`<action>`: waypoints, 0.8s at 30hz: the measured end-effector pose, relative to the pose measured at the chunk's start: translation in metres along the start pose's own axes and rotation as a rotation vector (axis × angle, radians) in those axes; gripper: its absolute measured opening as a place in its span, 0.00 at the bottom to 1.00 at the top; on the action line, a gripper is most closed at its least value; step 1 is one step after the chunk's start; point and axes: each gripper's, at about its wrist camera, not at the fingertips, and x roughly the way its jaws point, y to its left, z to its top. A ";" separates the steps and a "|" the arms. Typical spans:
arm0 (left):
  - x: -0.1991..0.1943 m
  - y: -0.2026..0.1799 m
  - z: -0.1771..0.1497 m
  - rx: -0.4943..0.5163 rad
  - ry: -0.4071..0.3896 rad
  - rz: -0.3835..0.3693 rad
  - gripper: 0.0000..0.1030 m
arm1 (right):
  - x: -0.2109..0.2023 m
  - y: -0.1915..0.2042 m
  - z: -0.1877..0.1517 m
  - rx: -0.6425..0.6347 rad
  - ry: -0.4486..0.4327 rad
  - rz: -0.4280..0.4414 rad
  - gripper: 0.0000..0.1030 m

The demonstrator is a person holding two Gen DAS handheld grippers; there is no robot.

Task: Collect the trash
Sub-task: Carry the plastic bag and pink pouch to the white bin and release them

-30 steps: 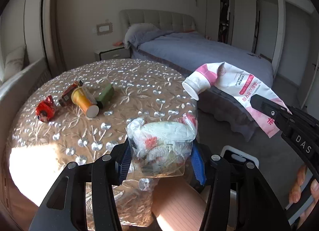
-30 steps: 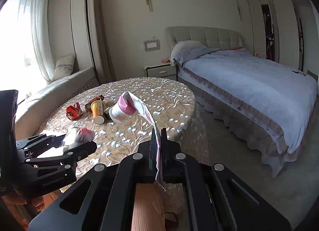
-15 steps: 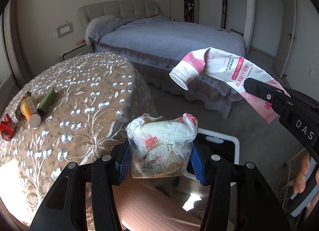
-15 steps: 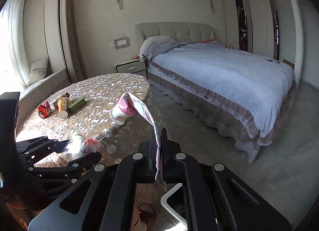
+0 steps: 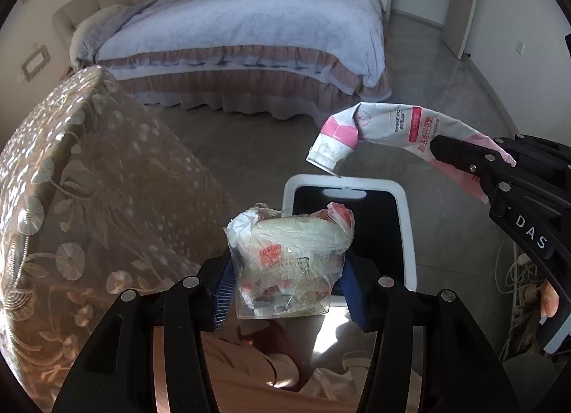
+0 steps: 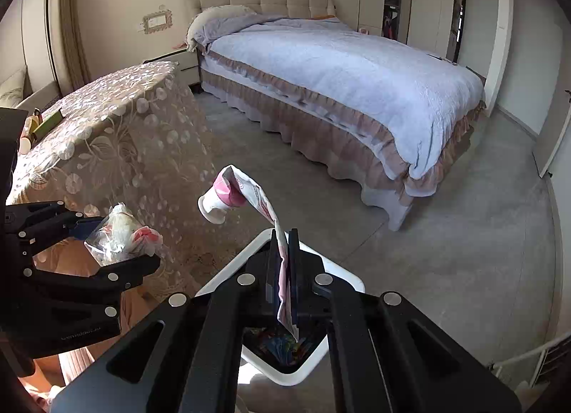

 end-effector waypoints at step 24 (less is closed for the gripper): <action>0.134 -0.031 0.007 0.181 0.228 -0.119 0.95 | 0.104 -0.035 -0.072 -0.131 0.315 0.009 0.72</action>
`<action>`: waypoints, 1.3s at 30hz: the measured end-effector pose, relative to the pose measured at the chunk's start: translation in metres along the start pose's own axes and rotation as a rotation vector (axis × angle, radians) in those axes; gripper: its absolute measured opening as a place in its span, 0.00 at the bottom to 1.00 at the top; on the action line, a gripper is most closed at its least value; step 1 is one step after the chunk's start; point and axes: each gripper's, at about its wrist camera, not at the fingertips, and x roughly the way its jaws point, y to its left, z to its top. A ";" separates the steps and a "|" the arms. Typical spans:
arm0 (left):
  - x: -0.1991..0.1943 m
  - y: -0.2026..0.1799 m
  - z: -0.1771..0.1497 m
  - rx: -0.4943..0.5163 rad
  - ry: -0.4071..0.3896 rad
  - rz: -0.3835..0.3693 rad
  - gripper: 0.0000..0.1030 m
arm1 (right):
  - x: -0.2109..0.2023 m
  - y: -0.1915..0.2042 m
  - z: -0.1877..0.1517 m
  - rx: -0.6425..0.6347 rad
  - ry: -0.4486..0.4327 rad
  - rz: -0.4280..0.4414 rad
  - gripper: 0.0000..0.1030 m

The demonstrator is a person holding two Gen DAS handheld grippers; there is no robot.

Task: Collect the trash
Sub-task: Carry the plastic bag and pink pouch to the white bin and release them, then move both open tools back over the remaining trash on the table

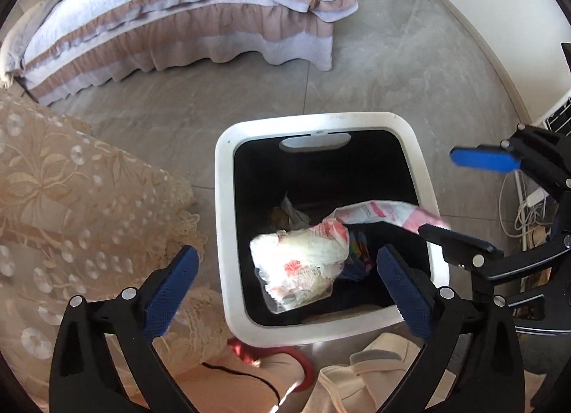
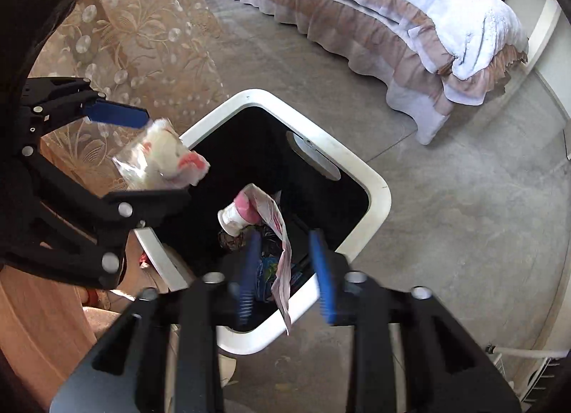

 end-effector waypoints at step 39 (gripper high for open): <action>-0.126 0.023 -0.029 -0.078 -0.260 0.095 0.95 | -0.098 0.017 0.034 -0.079 -0.289 -0.005 0.95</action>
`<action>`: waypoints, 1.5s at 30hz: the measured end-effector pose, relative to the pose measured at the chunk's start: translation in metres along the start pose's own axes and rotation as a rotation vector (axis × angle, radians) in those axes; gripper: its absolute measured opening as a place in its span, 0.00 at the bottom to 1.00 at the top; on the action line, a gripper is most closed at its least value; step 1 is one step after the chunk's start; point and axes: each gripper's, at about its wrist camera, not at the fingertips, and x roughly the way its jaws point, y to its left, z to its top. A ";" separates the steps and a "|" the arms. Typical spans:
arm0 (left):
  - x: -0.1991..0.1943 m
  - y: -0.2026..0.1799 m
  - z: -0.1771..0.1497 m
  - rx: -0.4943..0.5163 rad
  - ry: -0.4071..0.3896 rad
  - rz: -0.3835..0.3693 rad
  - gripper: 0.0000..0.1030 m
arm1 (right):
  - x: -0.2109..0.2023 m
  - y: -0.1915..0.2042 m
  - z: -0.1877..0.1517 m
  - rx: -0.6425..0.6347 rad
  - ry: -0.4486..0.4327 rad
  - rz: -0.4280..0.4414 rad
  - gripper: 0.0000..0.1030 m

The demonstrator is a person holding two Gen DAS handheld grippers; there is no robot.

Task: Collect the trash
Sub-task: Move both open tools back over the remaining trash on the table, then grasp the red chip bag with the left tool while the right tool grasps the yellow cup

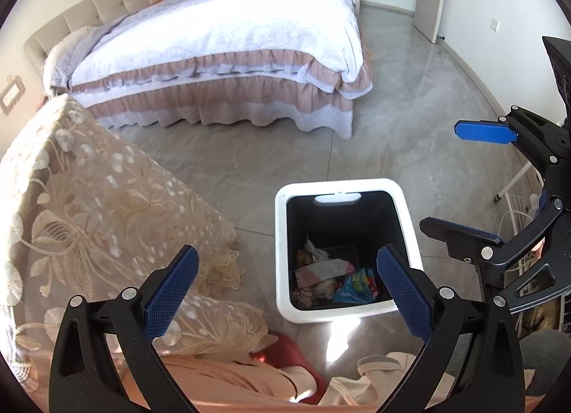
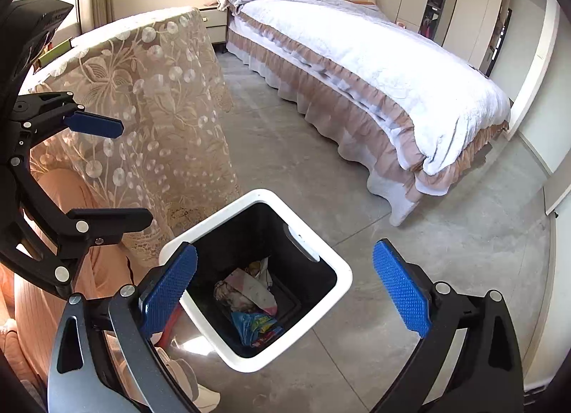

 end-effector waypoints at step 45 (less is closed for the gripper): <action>-0.241 0.238 -0.119 -0.552 -0.291 0.627 0.95 | -0.072 0.271 0.202 -0.250 -0.383 0.479 0.95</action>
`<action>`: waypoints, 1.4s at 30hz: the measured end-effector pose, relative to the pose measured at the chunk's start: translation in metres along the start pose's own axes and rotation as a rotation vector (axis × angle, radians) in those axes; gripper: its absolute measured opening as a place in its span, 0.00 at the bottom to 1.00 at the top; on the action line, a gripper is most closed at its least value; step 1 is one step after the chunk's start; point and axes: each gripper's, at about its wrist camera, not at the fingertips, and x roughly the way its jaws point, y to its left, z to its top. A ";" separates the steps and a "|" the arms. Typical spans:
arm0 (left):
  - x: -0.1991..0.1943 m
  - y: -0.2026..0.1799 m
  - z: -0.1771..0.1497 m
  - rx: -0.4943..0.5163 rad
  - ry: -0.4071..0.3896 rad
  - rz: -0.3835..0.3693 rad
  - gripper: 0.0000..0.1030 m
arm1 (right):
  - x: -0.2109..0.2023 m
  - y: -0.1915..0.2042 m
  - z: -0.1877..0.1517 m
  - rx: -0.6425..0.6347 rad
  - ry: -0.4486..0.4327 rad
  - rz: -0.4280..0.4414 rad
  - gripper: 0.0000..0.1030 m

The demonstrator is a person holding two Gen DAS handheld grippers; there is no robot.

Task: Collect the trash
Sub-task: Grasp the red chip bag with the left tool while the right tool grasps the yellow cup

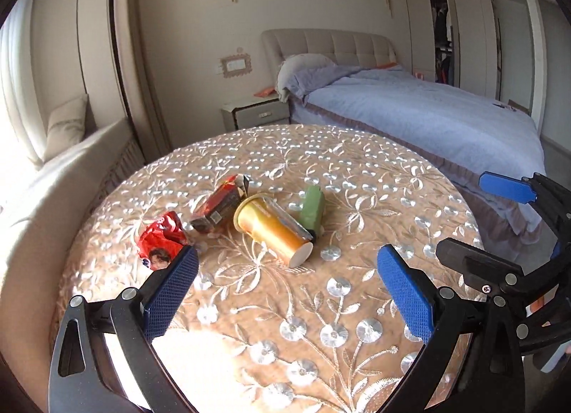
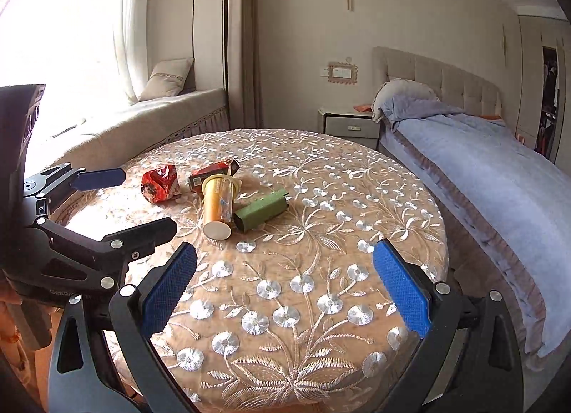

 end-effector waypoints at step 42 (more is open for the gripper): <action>0.138 0.130 0.000 -0.135 0.254 0.126 0.64 | 0.199 0.097 0.040 -0.154 0.360 0.147 0.45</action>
